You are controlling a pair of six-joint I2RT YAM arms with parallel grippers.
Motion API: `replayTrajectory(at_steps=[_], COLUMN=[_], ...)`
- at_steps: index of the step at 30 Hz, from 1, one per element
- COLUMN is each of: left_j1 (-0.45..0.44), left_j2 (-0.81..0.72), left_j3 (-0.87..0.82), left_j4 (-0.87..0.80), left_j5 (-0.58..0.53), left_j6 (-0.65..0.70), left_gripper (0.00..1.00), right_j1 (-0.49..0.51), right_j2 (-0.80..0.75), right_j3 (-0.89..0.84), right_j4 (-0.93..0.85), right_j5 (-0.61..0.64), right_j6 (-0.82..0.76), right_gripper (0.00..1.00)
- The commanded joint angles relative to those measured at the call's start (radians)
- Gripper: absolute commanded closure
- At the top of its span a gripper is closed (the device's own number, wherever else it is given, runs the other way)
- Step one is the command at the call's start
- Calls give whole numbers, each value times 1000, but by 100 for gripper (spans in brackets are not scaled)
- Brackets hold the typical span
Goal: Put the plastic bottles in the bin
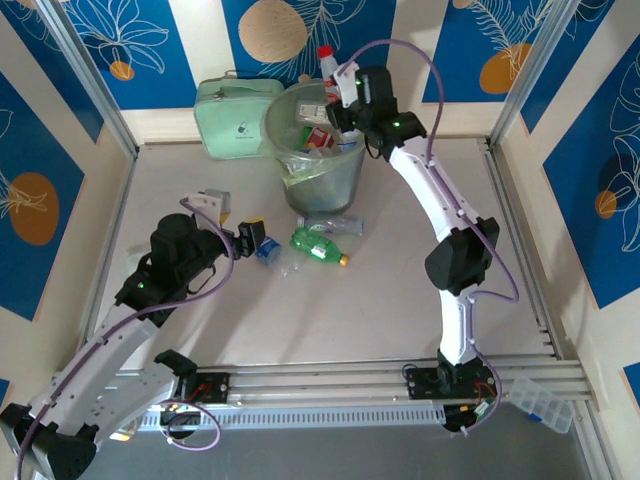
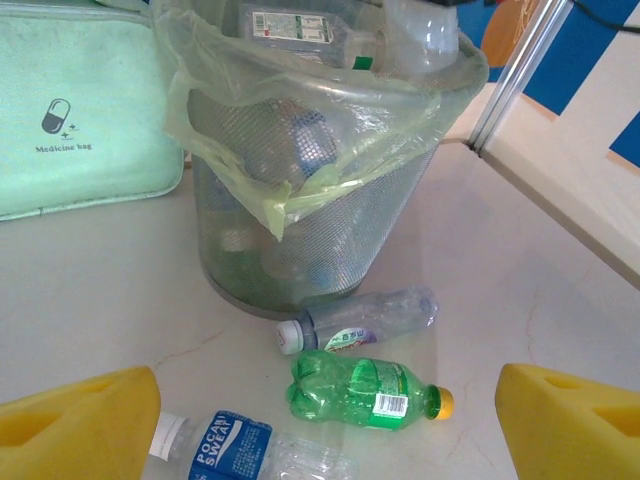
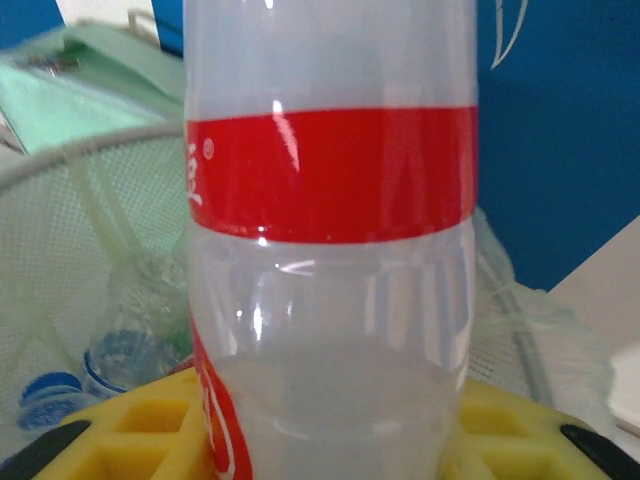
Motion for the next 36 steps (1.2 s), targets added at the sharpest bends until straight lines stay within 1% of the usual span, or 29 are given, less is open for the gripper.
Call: replayTrajectory(at_steps=[1, 2, 4, 7, 9, 10, 12, 15, 17, 20, 22, 24, 27, 30, 32, 33, 36], left_j1=[-7, -6, -7, -7, -7, -7, -7, -7, -7, -7, -7, -7, -7, -7, -7, -7, -7], left_j2=[-14, -14, -12, -15, -17, -18, -20, -23, -25, -27, -29, -29, -30, -19, -8, -2, 20], left_j3=[4, 4, 4, 4, 4, 5, 6, 4, 3, 4, 3, 3, 3, 4, 7, 10, 24], left_j4=[23, 20, 18, 17, 17, 16, 16, 17, 17, 17, 19, 15, 13, 7, -4, -11, -44], left_j5=[-26, -29, -32, -37, -37, -41, -41, -43, -43, -49, -56, -63, -71, -86, -107, -123, -185], left_j6=[18, 17, 18, 15, 18, 18, 18, 18, 19, 19, 20, 21, 23, 15, -7, -26, -112], left_gripper=[13, 13, 13, 13, 12, 12, 12, 12, 12, 12, 12, 12, 11, 9, 6, 2, 1], right_j1=[20, 24, 30, 40, 48, 53, 55, 40, 33, 21, 14, 13, 13, 13, 21, 30, 68], right_j2=[16, 21, 29, 25, 22, 19, 12, -12, -22, -14, 3, 27, 59, 48, 16, -8, -98], right_j3=[13, 8, 3, 3, 8, 10, 20, 26, 24, 47, 64, 77, 113, 136, 146, 146, 115], right_j4=[7, 9, 4, -6, -13, -13, -22, -36, -33, -48, -68, -89, -130, -146, -154, -152, -141], right_j5=[73, 77, 56, 13, -14, -17, -42, -158, -192, -210, -225, -217, -195, -185, -186, -171, -76], right_j6=[-96, -105, -116, -119, -125, -130, -121, -69, -47, -4, 21, 33, 58, 96, 105, 105, 107], right_gripper=[59, 58, 52, 37, 29, 26, 25, 26, 29, 39, 49, 56, 59, 59, 59, 59, 57])
